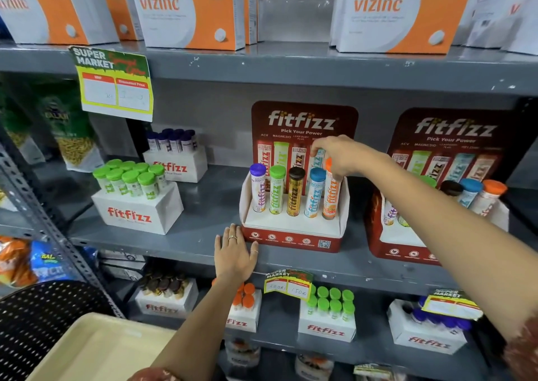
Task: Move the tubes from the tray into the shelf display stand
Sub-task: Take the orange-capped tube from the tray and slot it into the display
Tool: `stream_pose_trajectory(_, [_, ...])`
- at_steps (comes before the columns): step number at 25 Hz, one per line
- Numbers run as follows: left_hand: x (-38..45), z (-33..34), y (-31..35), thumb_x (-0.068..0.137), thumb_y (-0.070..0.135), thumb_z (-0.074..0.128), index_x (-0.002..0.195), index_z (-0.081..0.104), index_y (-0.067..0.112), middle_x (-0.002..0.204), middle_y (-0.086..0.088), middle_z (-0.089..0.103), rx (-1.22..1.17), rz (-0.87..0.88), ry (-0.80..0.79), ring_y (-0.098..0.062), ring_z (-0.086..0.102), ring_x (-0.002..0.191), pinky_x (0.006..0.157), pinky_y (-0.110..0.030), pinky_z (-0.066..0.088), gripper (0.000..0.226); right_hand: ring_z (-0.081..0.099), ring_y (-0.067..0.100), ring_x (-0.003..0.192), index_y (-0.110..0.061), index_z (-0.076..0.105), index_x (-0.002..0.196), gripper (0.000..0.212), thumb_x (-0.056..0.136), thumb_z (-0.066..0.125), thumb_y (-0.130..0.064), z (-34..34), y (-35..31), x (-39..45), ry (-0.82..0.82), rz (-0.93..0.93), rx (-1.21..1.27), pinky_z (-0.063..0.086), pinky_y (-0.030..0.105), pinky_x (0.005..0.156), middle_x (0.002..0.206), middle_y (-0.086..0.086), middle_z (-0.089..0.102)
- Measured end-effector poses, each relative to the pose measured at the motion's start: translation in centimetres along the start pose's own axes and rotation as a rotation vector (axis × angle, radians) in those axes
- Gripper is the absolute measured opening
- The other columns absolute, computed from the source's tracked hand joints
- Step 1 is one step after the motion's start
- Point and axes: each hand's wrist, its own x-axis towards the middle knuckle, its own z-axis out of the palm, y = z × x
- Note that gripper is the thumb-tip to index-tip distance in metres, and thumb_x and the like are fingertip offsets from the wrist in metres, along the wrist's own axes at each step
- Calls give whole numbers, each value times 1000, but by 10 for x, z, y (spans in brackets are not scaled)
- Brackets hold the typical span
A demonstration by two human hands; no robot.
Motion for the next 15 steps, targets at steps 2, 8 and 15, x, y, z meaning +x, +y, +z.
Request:
stream_pose_trajectory(2, [1, 1, 0, 95, 52, 18, 145, 13, 10, 154, -7, 14, 7, -2, -10, -23, 9, 141, 115, -40, 3, 65, 53, 29, 102, -21, 45, 132, 72, 74, 65, 16, 6, 5, 0, 13, 2, 21, 42, 28, 62, 135, 16, 42])
stream_pose_trajectory(8, [2, 4, -2, 94, 54, 15, 146, 11, 11, 155, -6, 13, 5, -4, -24, -23, 7, 141, 115, -40, 2, 67, 51, 26, 100, -24, 41, 134, 77, 74, 63, 18, 18, 14, 3, 53, 8, 99, 36, 22, 51, 134, 16, 43])
stream_pose_trajectory(15, [-1, 1, -1, 95, 53, 16, 146, 10, 10, 155, -7, 11, -11, -2, -36, -23, 5, 141, 114, -40, 0, 67, 49, 29, 121, -18, 37, 139, 68, 82, 56, 14, 35, 24, 3, 64, -10, 139, 45, 28, 77, 142, 13, 41])
